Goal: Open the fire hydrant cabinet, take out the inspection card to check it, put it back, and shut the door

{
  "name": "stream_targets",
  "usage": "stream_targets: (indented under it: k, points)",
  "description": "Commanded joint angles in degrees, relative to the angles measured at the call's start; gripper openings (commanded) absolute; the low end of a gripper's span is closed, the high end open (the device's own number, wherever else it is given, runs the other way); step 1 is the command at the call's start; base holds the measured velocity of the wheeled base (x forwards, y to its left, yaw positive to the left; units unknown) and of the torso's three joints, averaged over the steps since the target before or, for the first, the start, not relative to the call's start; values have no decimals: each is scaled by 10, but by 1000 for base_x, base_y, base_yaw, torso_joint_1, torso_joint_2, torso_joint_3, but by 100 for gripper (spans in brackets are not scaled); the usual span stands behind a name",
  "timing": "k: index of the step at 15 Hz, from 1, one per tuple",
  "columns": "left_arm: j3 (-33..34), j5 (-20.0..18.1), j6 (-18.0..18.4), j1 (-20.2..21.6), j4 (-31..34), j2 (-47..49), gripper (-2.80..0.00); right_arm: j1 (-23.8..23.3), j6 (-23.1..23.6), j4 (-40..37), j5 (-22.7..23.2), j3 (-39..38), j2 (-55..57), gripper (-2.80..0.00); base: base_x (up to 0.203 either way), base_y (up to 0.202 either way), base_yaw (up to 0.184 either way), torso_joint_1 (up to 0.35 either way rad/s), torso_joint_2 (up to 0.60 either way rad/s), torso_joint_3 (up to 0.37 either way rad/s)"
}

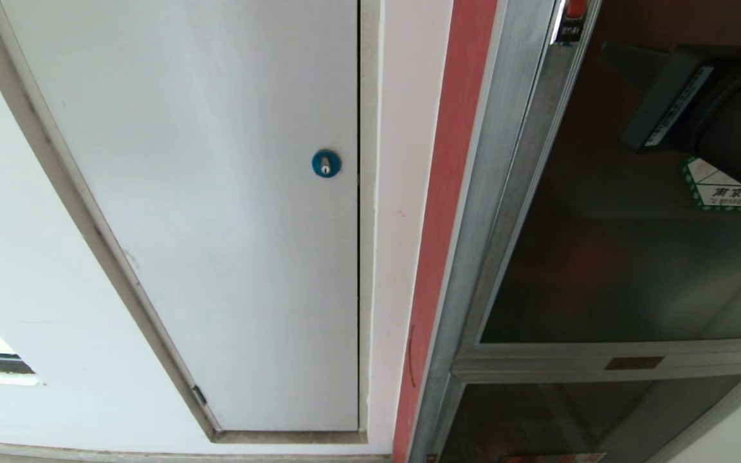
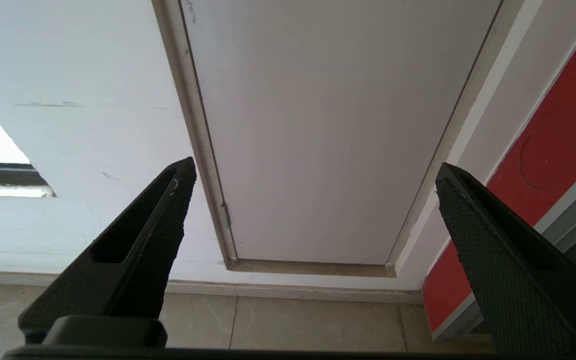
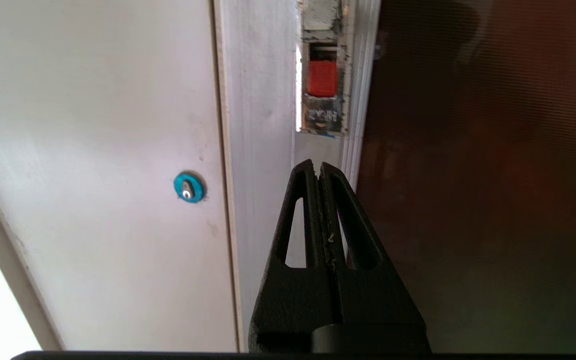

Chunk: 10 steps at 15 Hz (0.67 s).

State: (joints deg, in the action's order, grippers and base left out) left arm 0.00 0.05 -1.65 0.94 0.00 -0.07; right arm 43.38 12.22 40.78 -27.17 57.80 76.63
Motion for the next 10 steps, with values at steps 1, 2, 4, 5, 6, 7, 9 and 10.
stream_targets:
  k: [1, 2, 4, 5, 6, 7, 9, 10]
  points:
    - [0, 0, 0, 0, 0, 1, 0, 14, 6, 28, -15, 2, 22, -280, 0, 0, 0, 0, 0, 0]
    - [0, 0, 0, 0, 0, 1, 0, 18, 14, 66, -33, 3, 36, -280, 0, 0, 0, 0, 0, 0]
    - [0, 0, 0, 0, 0, 1, 0, 19, 19, 84, -46, 2, 38, -280, 0, 0, 0, 0, 0, 0]
    - [0, 0, 0, 0, 0, 1, 0, 19, 21, 85, -46, 4, 36, -280, 0, 0, 0, 0, 0, 0]
    - [0, 0, 0, 0, 0, 1, 0, 19, 25, 85, -46, 7, 35, -280, 0, 0, 0, 0, 0, 0]
    - [0, 0, 0, 0, 0, 1, 0, 19, 26, 84, -46, 8, 34, -280, 0, 0, 0, 0, 0, 0]
    - [0, 0, 0, 0, 0, 1, 0, 19, 32, 87, -46, 6, 36, -280, 0, 0, 0, 0, 0, 0]
    - [0, 0, 0, 0, 0, 1, 0, 19, 34, 99, -45, 12, 41, 0, 0, 0, 0, 0, 0, 0]
